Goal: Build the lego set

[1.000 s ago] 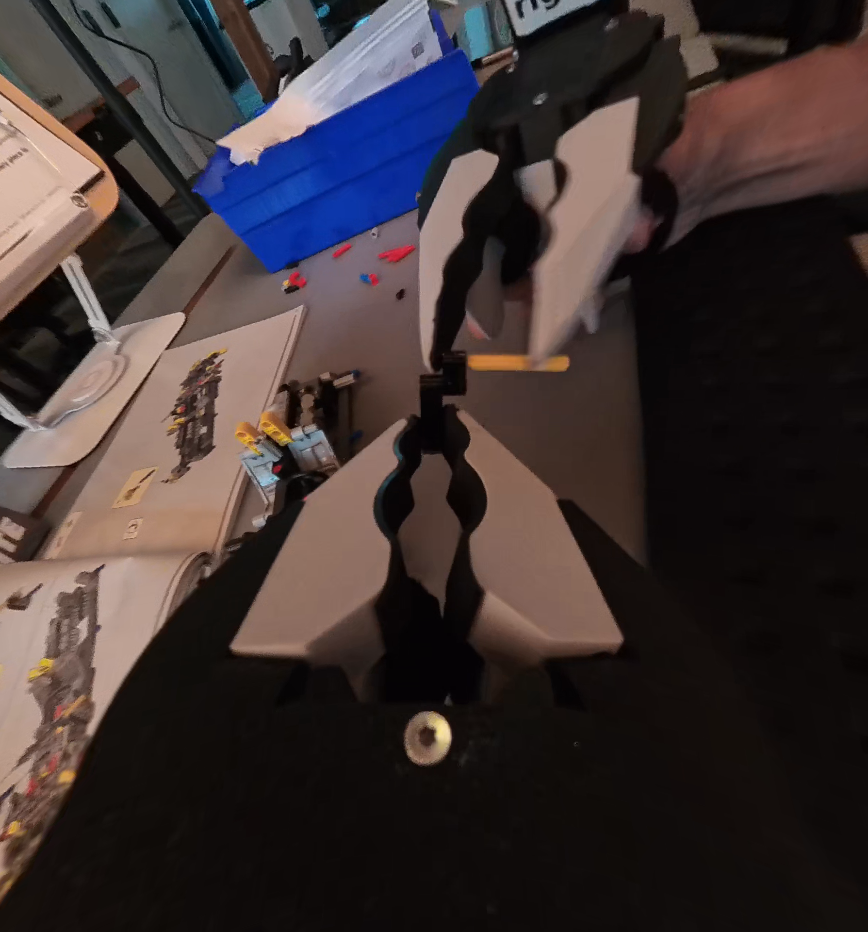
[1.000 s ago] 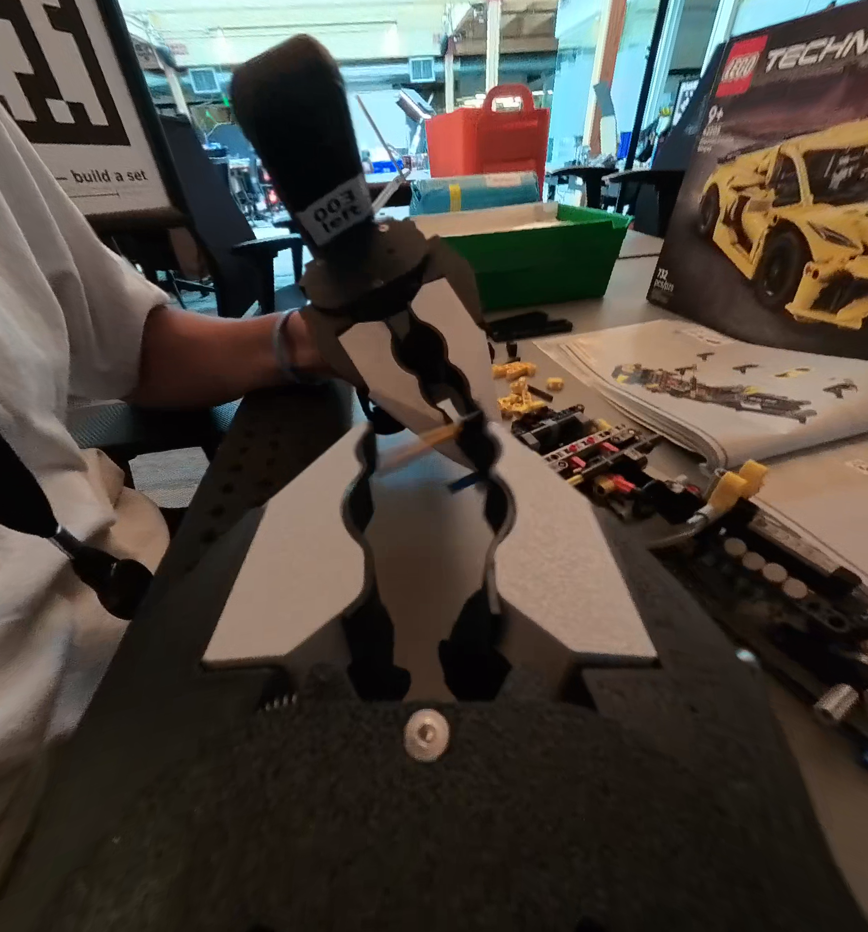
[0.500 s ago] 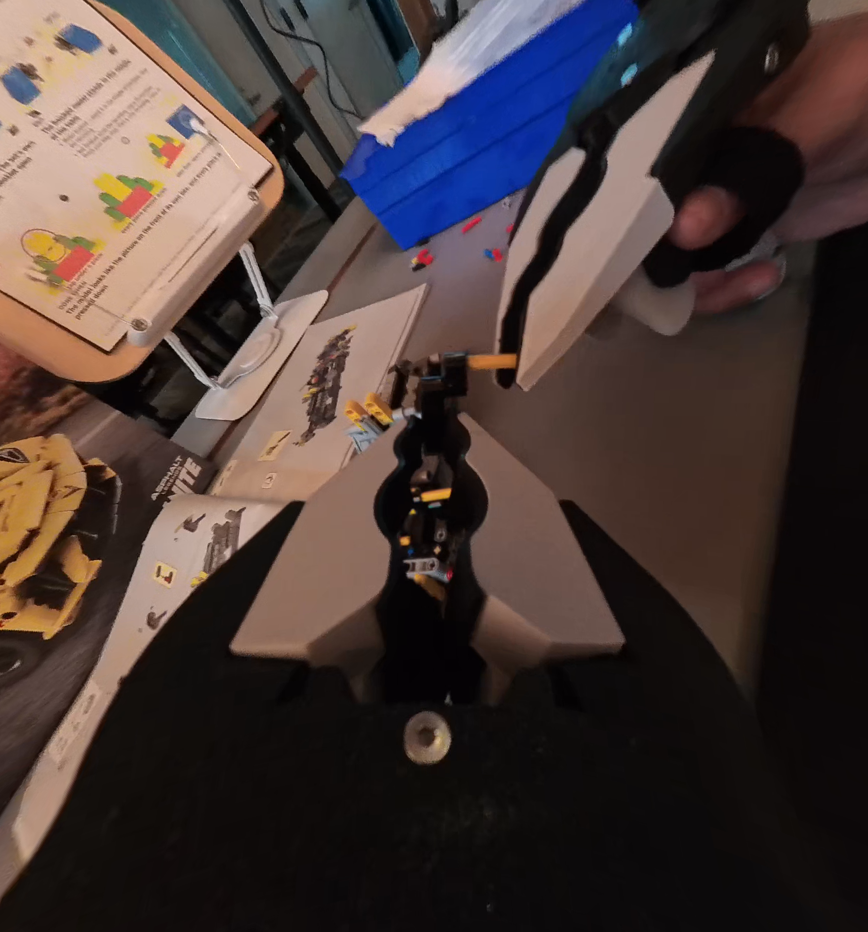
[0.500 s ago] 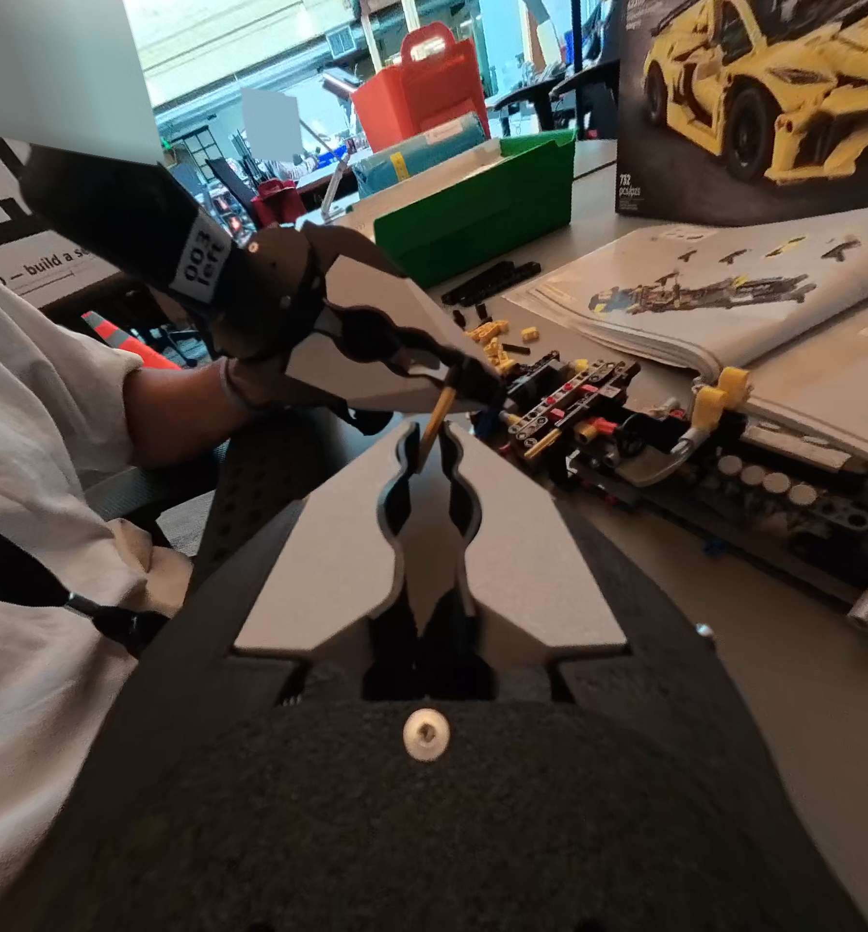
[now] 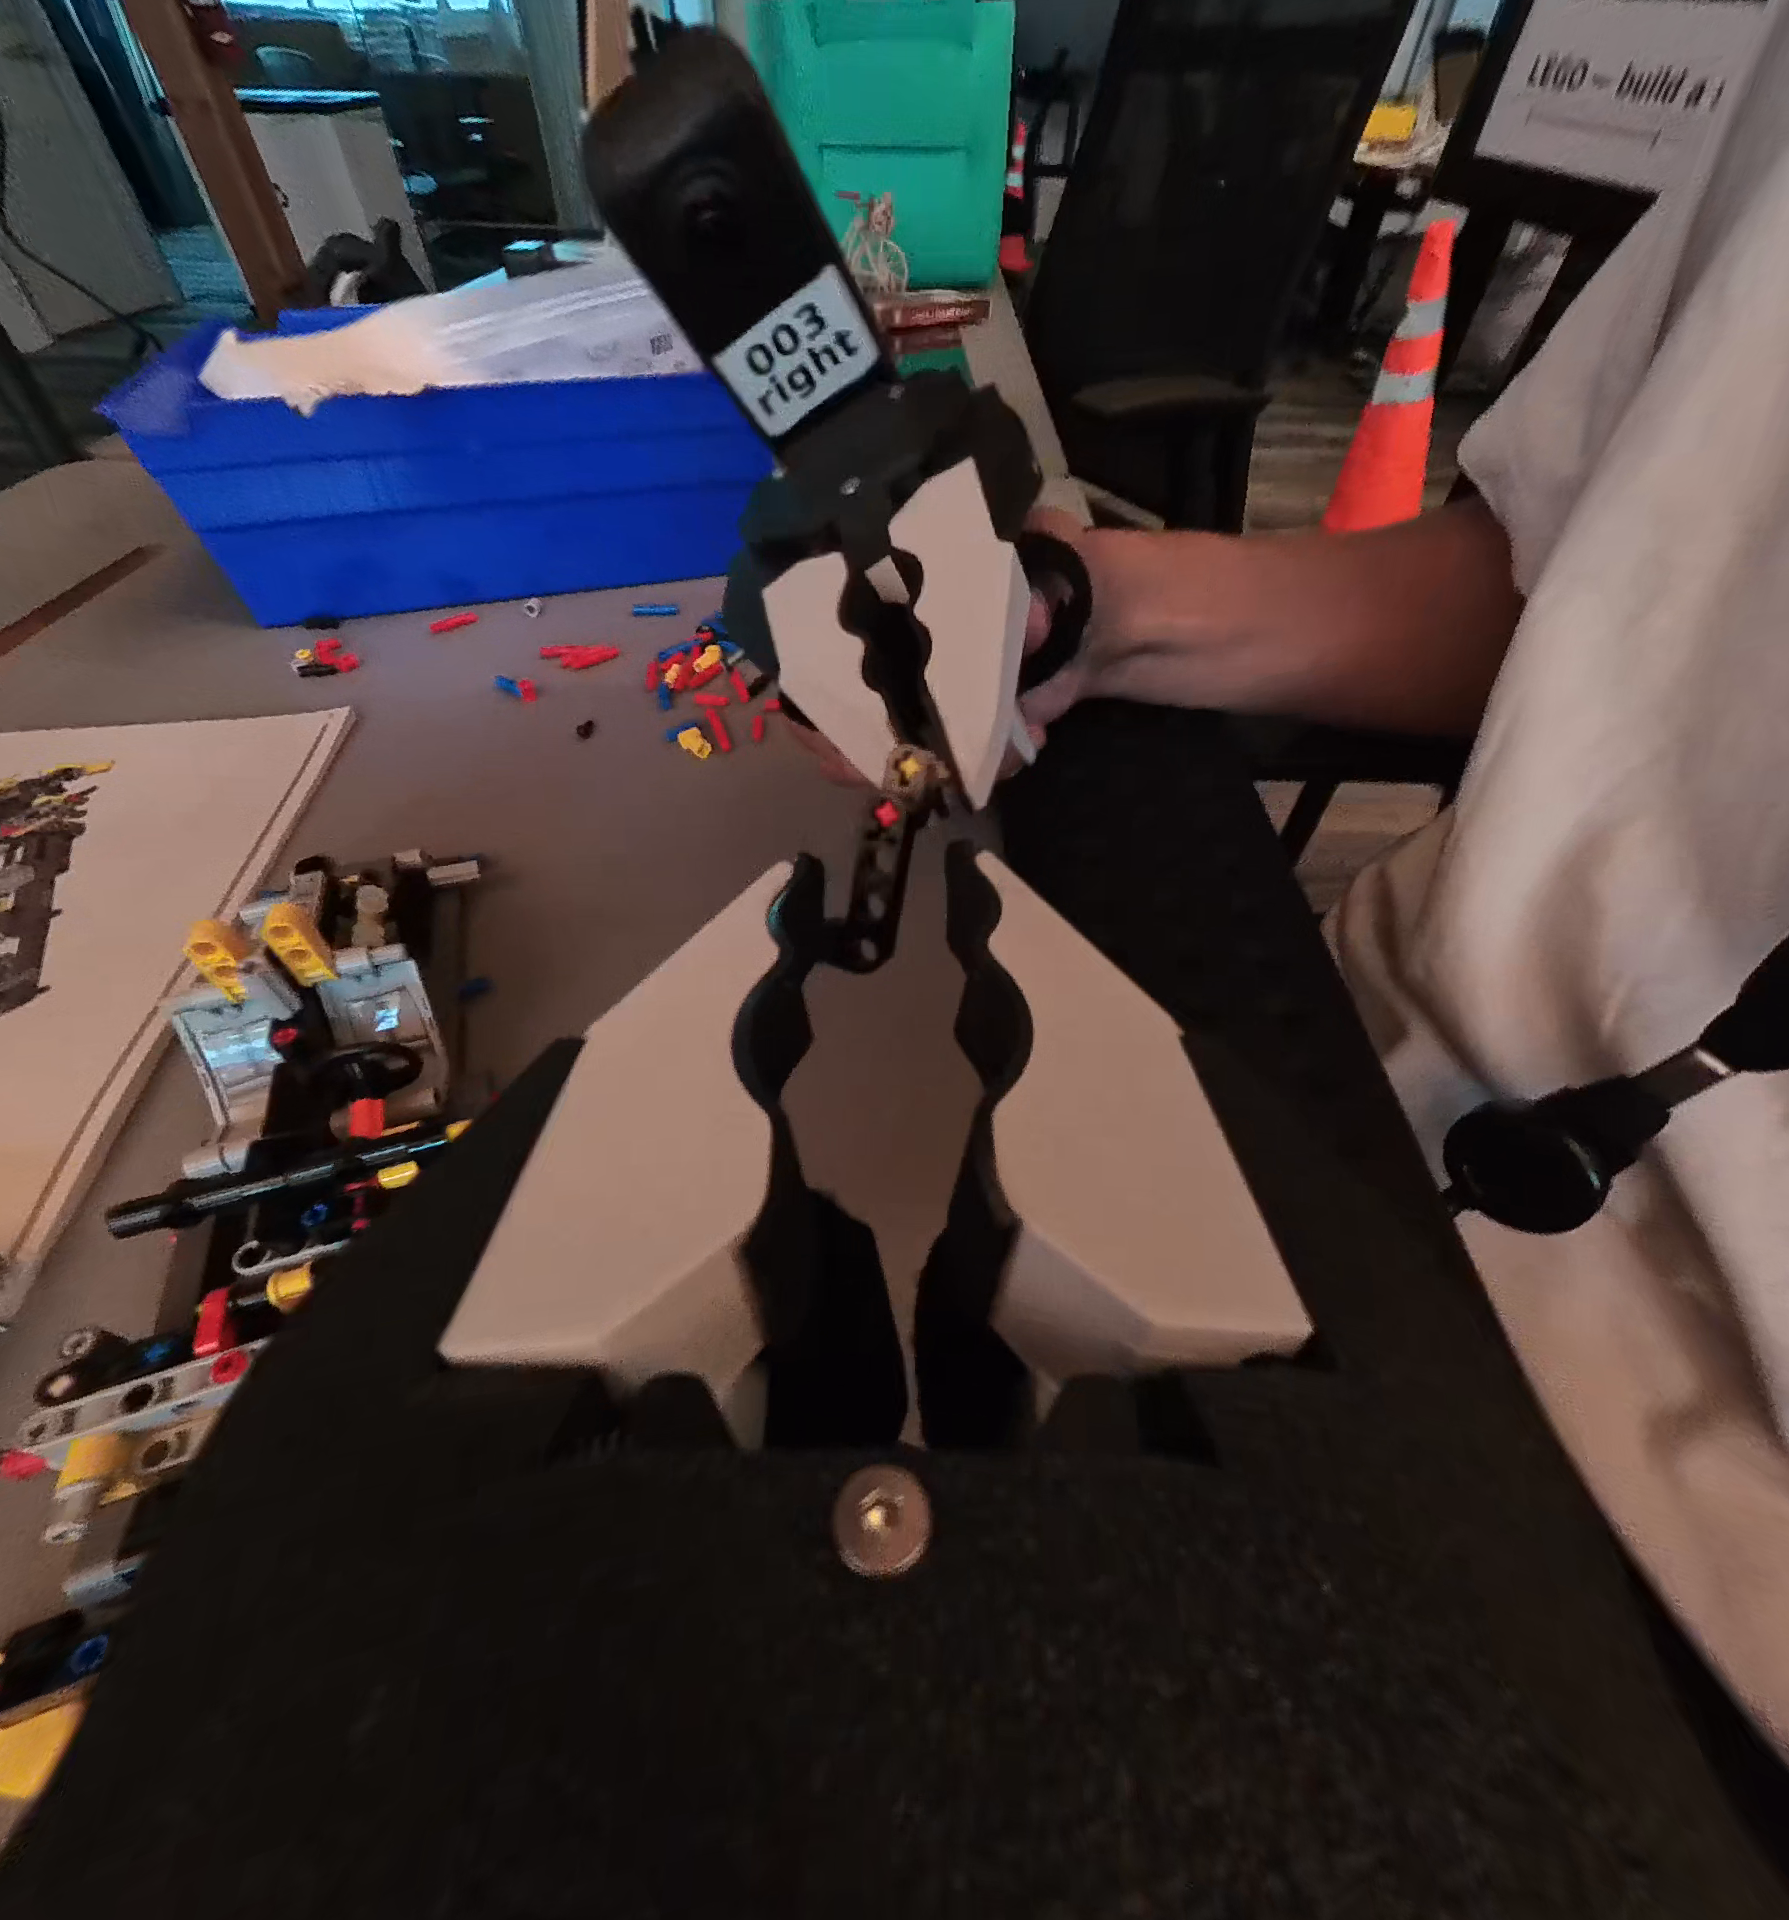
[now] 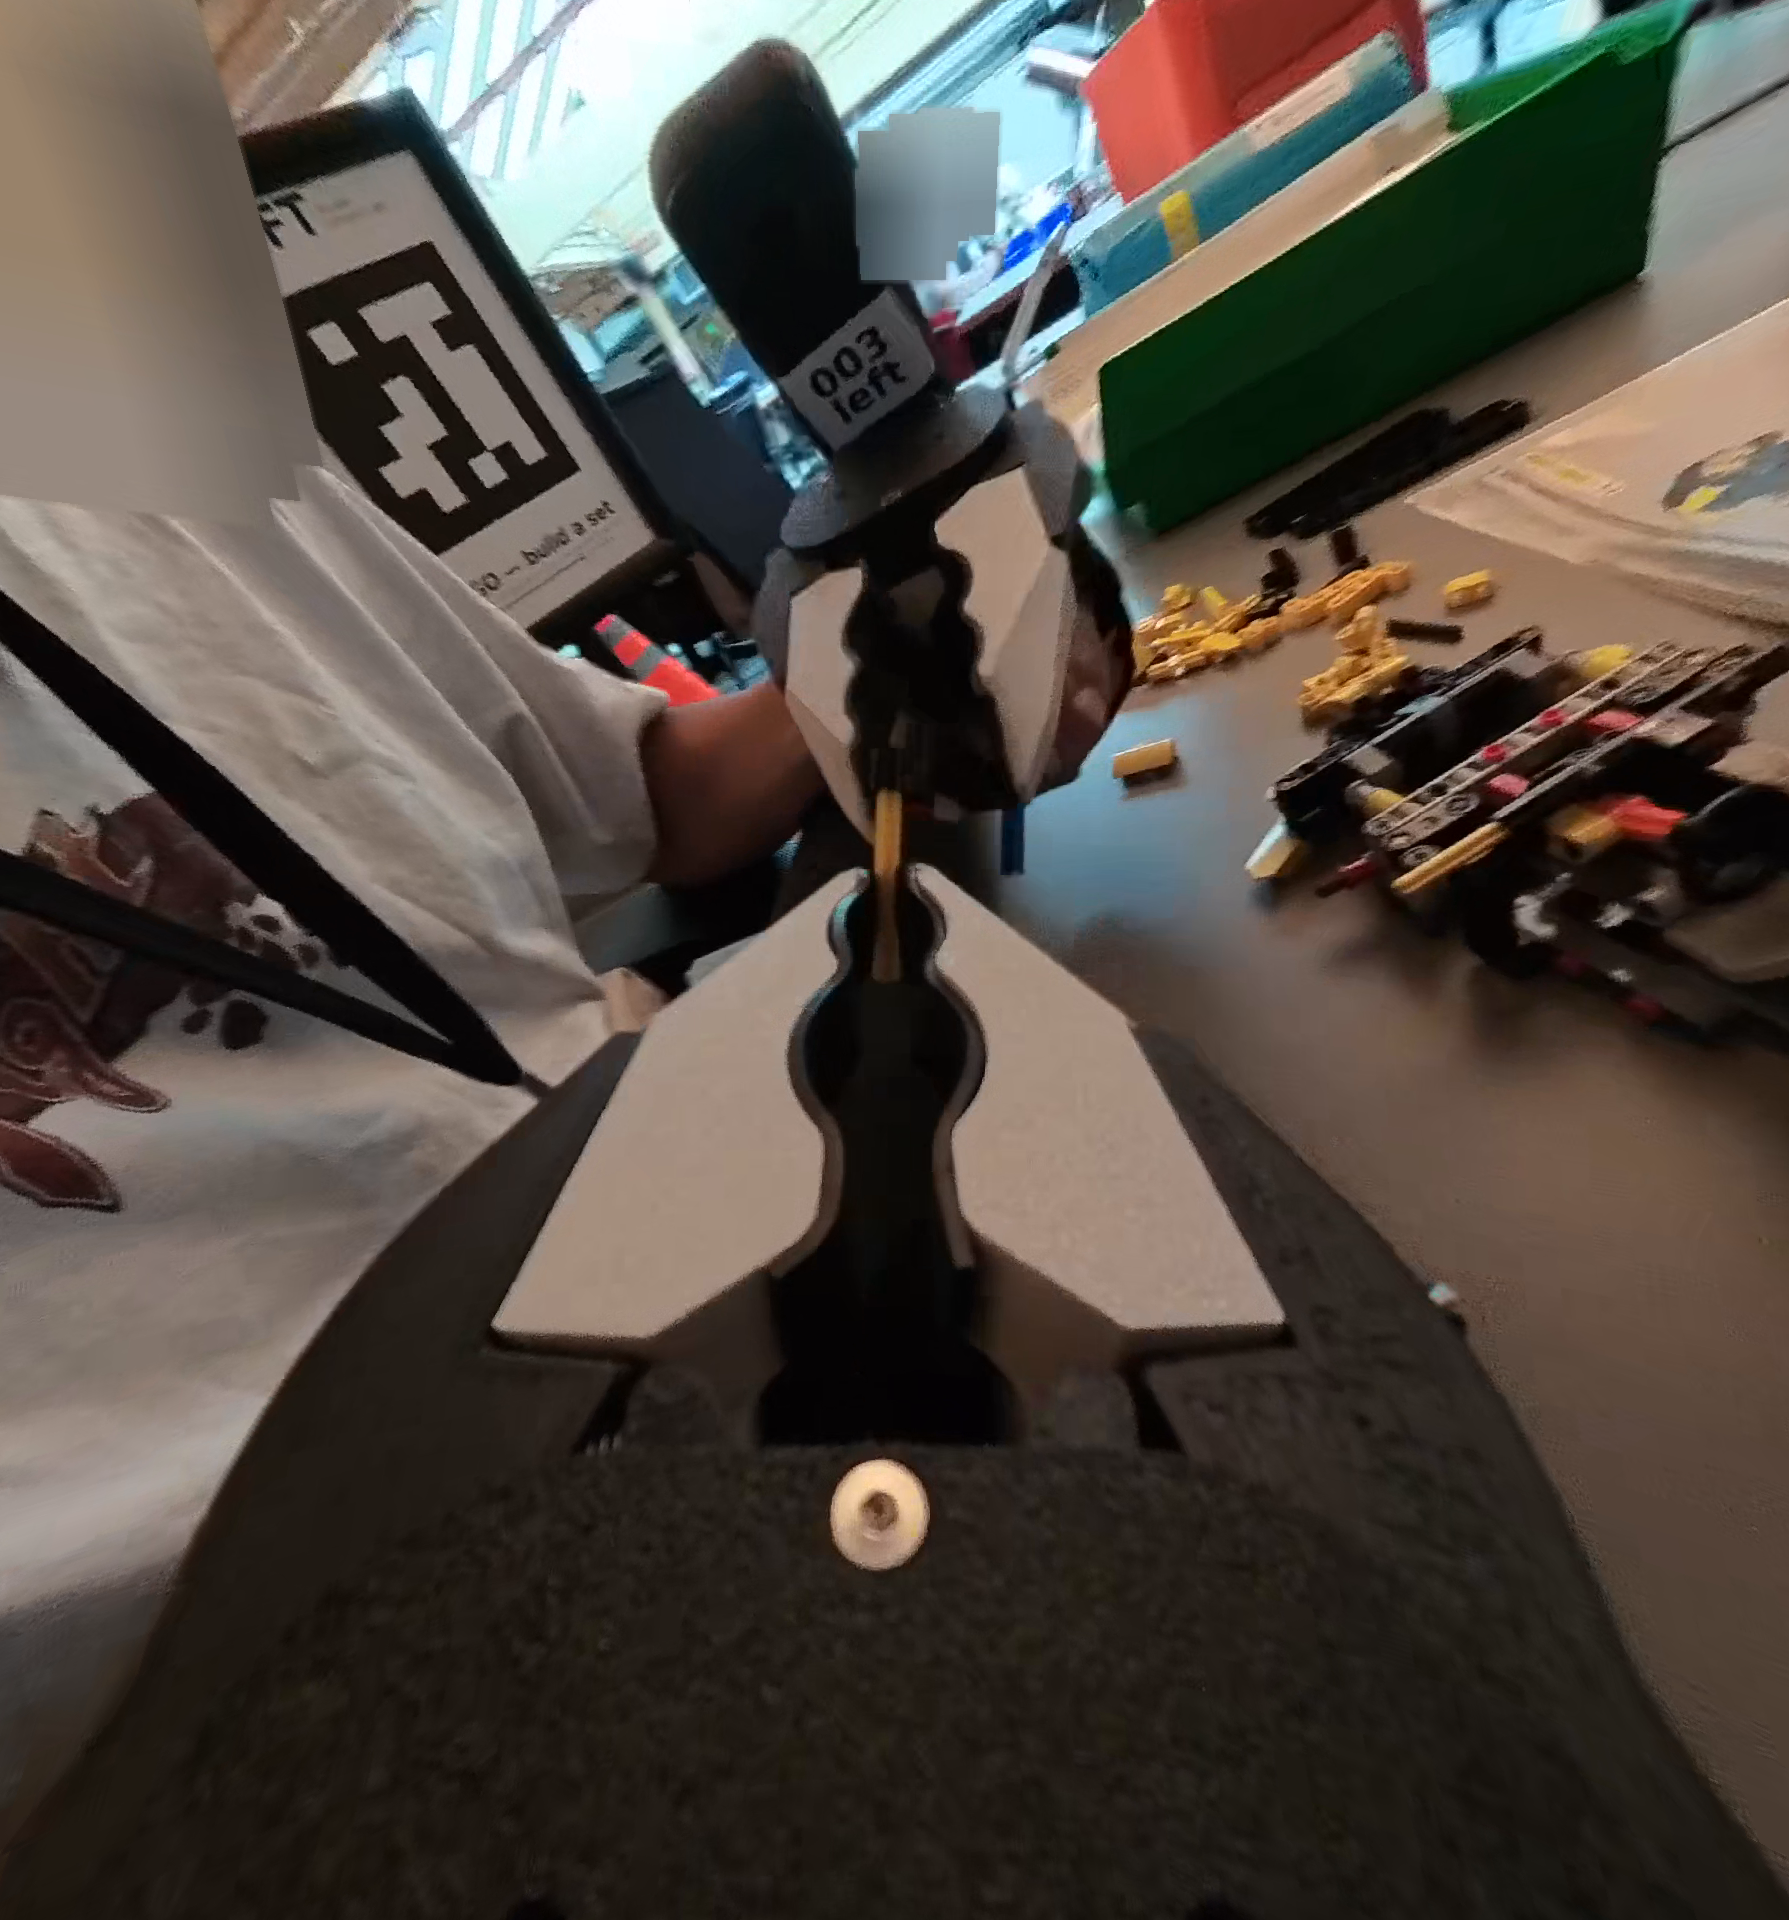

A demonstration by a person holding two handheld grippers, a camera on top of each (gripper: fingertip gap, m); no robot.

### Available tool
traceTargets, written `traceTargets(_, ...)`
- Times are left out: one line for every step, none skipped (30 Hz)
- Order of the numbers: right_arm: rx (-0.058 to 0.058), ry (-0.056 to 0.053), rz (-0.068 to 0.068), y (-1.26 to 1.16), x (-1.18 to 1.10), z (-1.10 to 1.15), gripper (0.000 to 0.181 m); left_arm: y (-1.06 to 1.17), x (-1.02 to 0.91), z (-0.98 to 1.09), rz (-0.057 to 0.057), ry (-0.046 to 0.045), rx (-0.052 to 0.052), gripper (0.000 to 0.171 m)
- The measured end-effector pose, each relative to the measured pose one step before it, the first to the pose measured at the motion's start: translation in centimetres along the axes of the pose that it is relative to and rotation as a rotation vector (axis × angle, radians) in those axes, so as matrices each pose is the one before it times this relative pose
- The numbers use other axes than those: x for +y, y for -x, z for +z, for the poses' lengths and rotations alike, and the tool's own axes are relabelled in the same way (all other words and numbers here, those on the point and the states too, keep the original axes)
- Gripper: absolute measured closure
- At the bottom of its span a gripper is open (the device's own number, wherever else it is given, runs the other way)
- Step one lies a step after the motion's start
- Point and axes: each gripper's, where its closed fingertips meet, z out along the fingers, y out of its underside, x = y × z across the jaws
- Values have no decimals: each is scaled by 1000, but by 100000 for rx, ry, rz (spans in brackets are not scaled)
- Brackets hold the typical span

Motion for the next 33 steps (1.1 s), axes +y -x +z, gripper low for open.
traceTargets(-3074,1190,3108,309,185,4,178,-284,50,46,2186,379,622,158)
traceTargets(-1944,324,1907,180,64,15,178,-256,-149,-35,1605,-857,736,165)
traceTargets(-2003,310,1411,242,55,34,178,-82,-100,-44,651,-554,226,166)
traceTargets(-438,178,880,-1,26,-7,178,-15,38,-12,-499,437,412,166)
traceTargets(610,112,358,-179,22,-30,178,-50,145,3,-642,758,830,166)
traceTargets(64,508,770,-98,93,-14,178,-106,161,21,-360,608,865,166)
traceTargets(-459,846,746,0,138,40,178,-2,81,17,-300,107,-89,166)
traceTargets(362,721,-83,-69,119,54,178,105,125,52,-791,460,-401,165)
traceTargets(1307,930,-450,-196,129,61,178,18,126,84,-1674,737,574,160)
traceTargets(381,1693,49,-105,271,84,178,-89,26,76,-1879,283,1143,156)
traceTargets(-117,1461,394,-48,220,114,178,-85,42,40,-1330,167,1061,157)
traceTargets(530,846,-162,-103,120,86,178,-188,149,15,-612,632,1573,165)
traceTargets(-27,730,-194,-12,110,40,178,-7,103,13,-708,344,385,166)
traceTargets(529,-271,-89,-87,-32,-48,178,25,57,15,-1165,210,525,167)
traceTargets(1126,-1227,-279,-165,-189,-127,178,118,-8,27,-1831,-209,235,167)
traceTargets(1593,-2327,-577,-232,-373,-176,178,254,-101,-15,-1608,-797,-693,167)
traceTargets(2184,-4387,-1269,-284,-689,-218,178,218,-354,-82,-1235,-2458,-683,167)
traceTargets(702,-4886,-2145,23,-716,-135,178,89,-503,-131,-1832,-3298,238,167)
traceTargets(166,-4406,-1771,160,-645,-77,178,54,-506,-96,-2568,-3542,534,167)
traceTargets(298,-4017,-1244,138,-576,-52,178,22,-383,-62,-3282,-3073,861,167)
traceTargets(572,-3718,-723,54,-514,-57,177,85,-253,-16,-3284,-2408,488,167)
traceTargets(623,-3730,-586,-10,-497,-77,175,-18,-107,31,-2205,-1455,872,167)
traceTargets(-30,-2780,184,58,-386,-55,171,-19,-149,60,-1405,-1482,442,167)
traceTargets(506,-1072,614,-15,-214,-63,173,29,-195,47,-1079,-1643,64,168)
traceTargets(919,20,-610,-54,-2,-20,176,40,-194,12,-1758,-1652,347,167)
traceTargets(936,261,-1548,-52,88,28,176,113,-80,0,-1617,-772,-68,167)
traceTargets(1448,-195,-1251,-134,23,27,176,286,-158,-43,-517,-1310,-1553,167)
traceTargets(1226,-395,-817,-128,-4,14,174,-11,-177,-47,-45,-1163,28,167)
traceTargets(186,-86,-216,7,2,14,174,-195,-117,3,-392,-876,1112,167)
traceTargets(24,48,-89,19,13,26,175,86,127,85,182,509,-655,167)
traceTargets(1128,285,-392,-151,50,29,177,70,353,152,1201,1910,-813,167)
traceTargets(262,340,-827,-19,70,55,177,-6,225,115,1574,1311,-568,167)
traceTargets(-62,-99,150,62,-4,7,178,-6,-6,5,1050,64,-312,167)
